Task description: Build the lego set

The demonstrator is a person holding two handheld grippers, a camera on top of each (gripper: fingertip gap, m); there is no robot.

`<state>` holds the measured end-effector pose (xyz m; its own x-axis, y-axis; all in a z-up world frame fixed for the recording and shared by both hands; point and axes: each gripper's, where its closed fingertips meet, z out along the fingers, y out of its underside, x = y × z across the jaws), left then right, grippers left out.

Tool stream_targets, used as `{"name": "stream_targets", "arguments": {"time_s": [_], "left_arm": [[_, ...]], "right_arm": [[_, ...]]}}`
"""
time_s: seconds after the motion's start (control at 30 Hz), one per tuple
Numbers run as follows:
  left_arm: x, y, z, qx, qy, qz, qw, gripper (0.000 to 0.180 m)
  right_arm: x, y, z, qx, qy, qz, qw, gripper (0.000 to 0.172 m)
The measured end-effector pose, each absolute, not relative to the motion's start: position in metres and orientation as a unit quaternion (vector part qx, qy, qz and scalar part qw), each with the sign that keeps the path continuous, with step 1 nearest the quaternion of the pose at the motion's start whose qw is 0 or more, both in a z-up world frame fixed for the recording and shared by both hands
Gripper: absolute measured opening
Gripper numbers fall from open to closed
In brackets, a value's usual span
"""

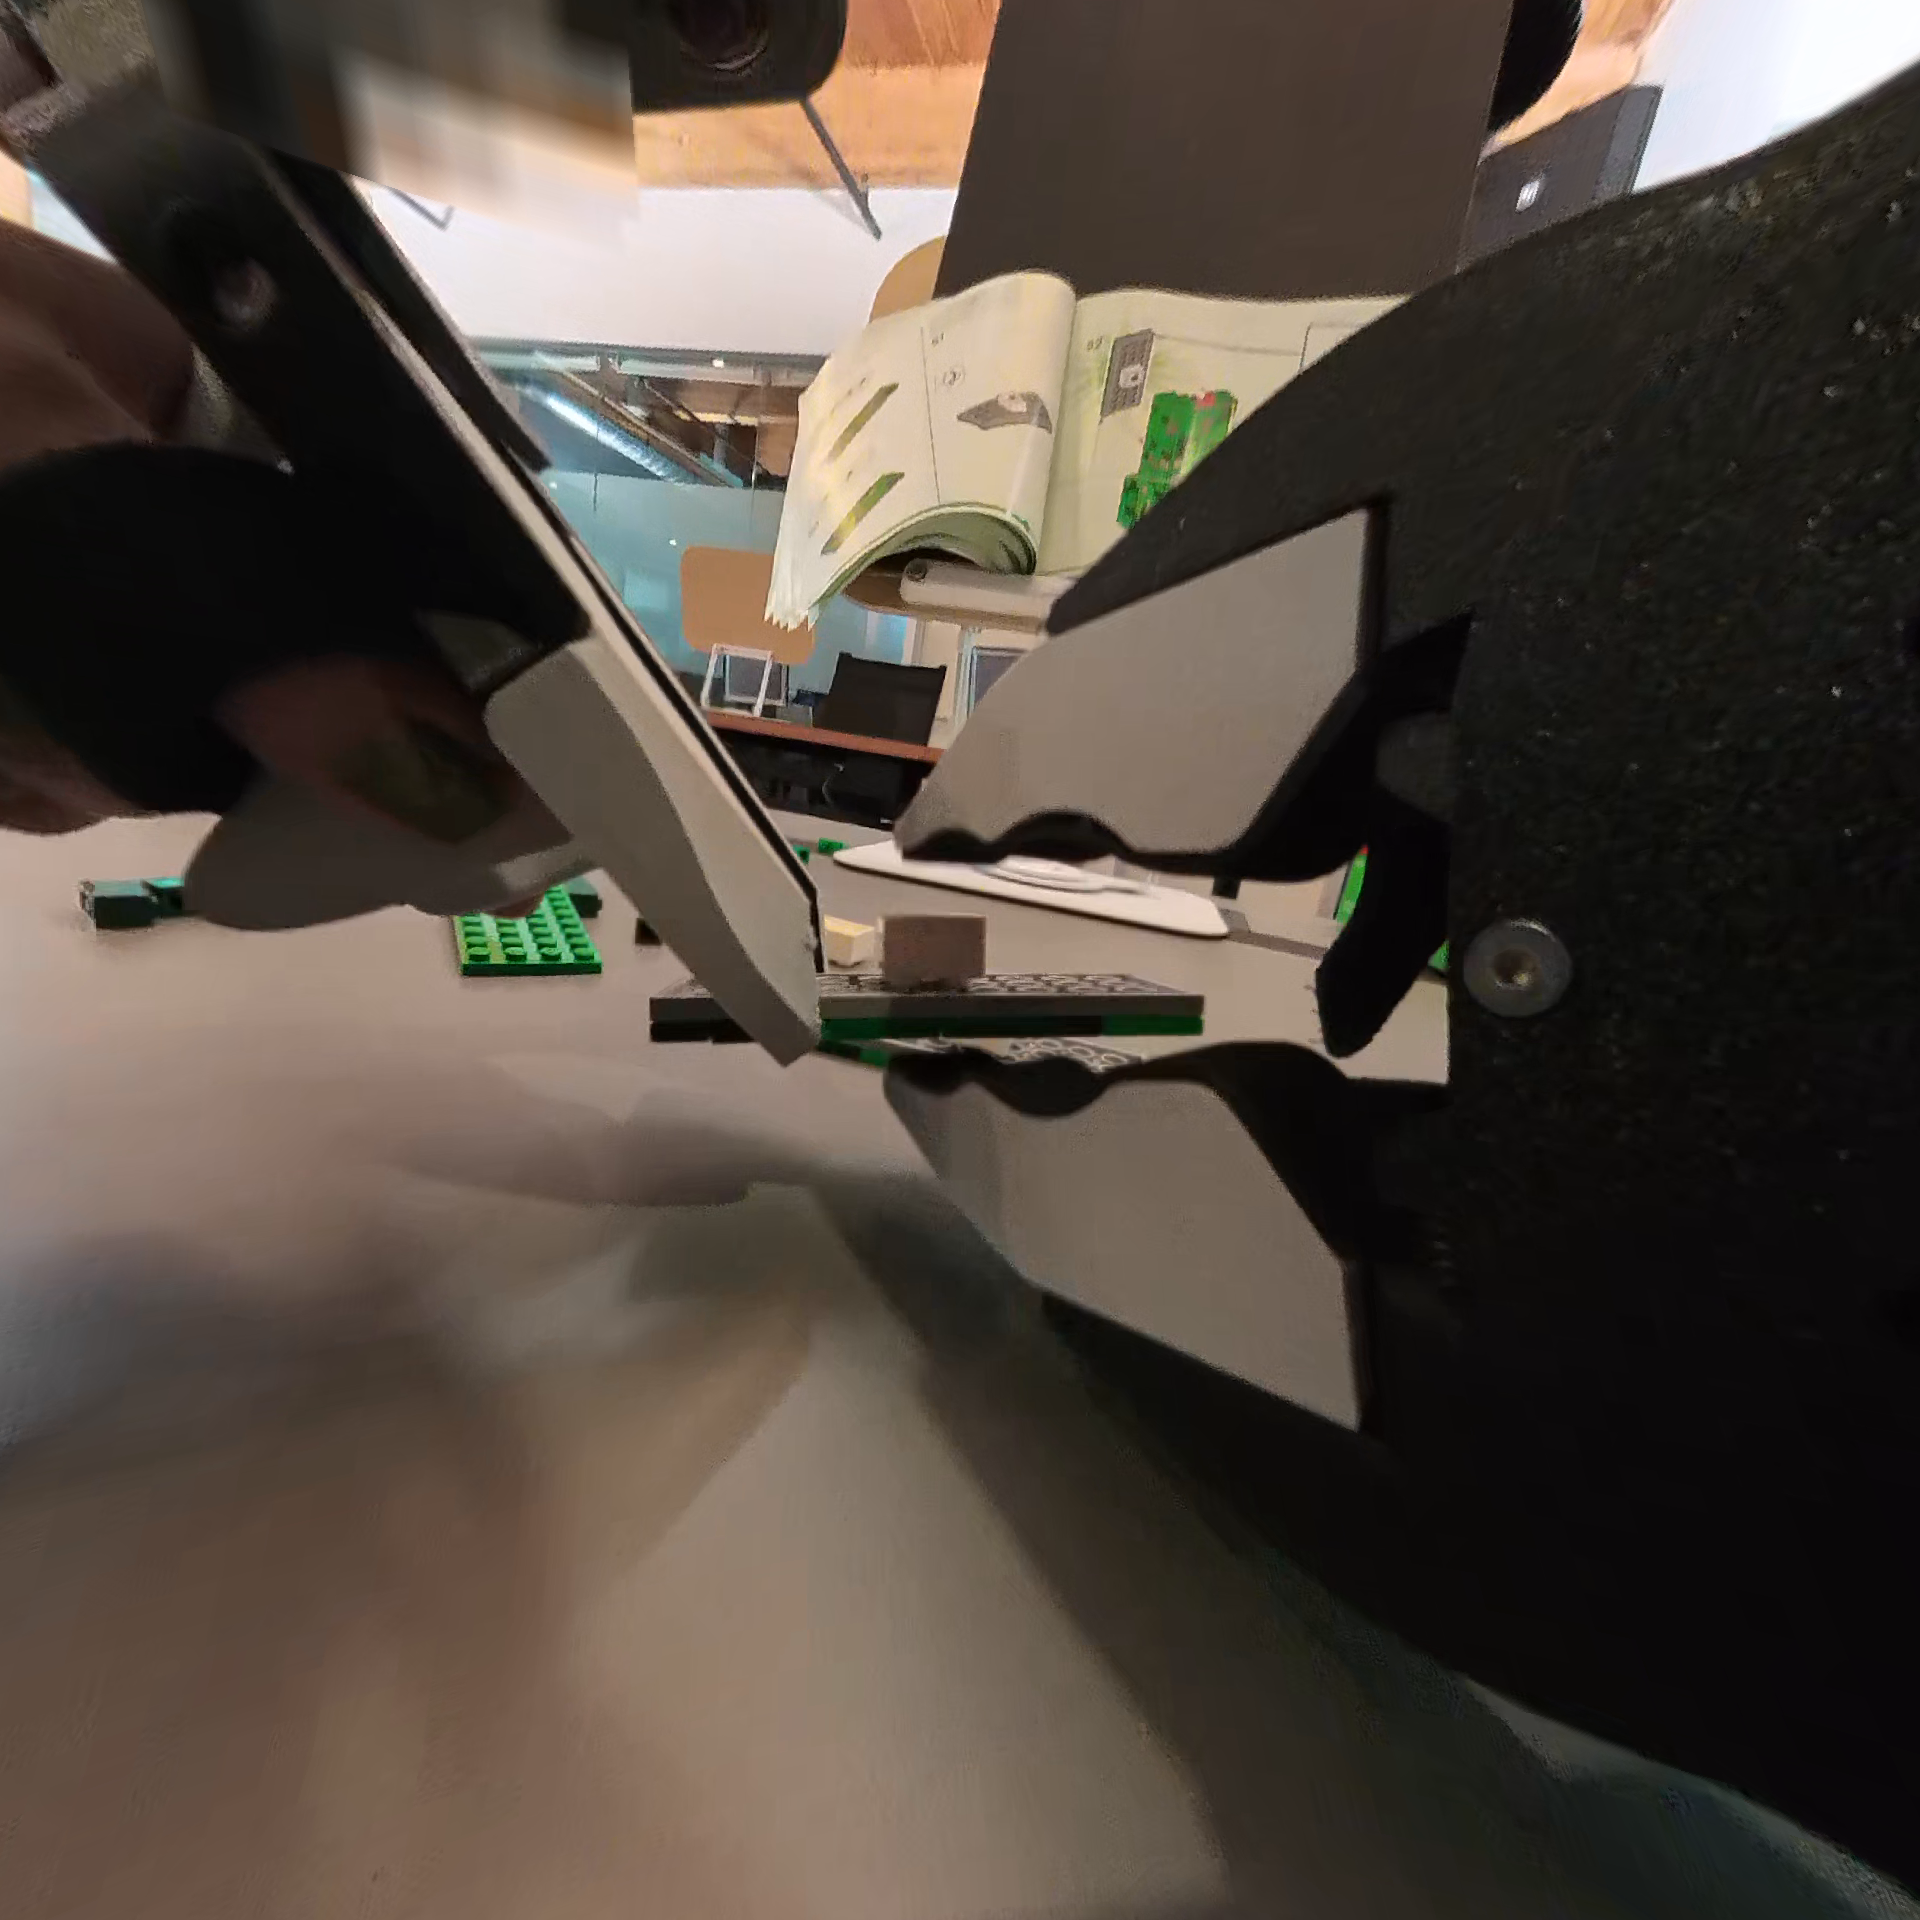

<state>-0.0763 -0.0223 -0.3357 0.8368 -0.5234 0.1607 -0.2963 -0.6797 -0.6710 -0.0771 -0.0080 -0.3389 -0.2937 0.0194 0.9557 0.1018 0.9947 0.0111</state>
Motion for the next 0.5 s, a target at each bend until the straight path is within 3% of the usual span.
{"name": "stream_targets", "arguments": {"time_s": [0.03,0.23,0.3,0.33,0.4,0.5], "left_arm": [[-0.074,-0.022,-0.334,-0.898,0.229,-0.178,0.331,0.033],[-0.071,-0.02,-0.33,-0.885,0.252,-0.165,0.355,0.034],[-0.072,-0.018,-0.326,-0.871,0.282,-0.131,0.379,0.055],[-0.076,-0.017,-0.325,-0.862,0.304,-0.094,0.395,0.056],[-0.081,-0.014,-0.323,-0.83,0.356,-0.014,0.43,0.055],[-0.071,-0.015,-0.32,-0.787,0.413,0.029,0.458,0.036]], "right_arm": [[-0.076,-0.009,-0.339,-0.028,-0.802,-0.038,0.596,0.021],[-0.073,-0.007,-0.338,-0.049,-0.809,-0.021,0.585,0.019],[-0.072,-0.005,-0.341,-0.084,-0.822,0.013,0.563,0.019],[-0.071,-0.004,-0.341,-0.1,-0.827,0.031,0.553,0.019],[-0.069,-0.003,-0.343,-0.132,-0.837,0.068,0.526,0.019],[-0.067,-0.002,-0.346,-0.162,-0.845,0.104,0.498,0.019]]}}
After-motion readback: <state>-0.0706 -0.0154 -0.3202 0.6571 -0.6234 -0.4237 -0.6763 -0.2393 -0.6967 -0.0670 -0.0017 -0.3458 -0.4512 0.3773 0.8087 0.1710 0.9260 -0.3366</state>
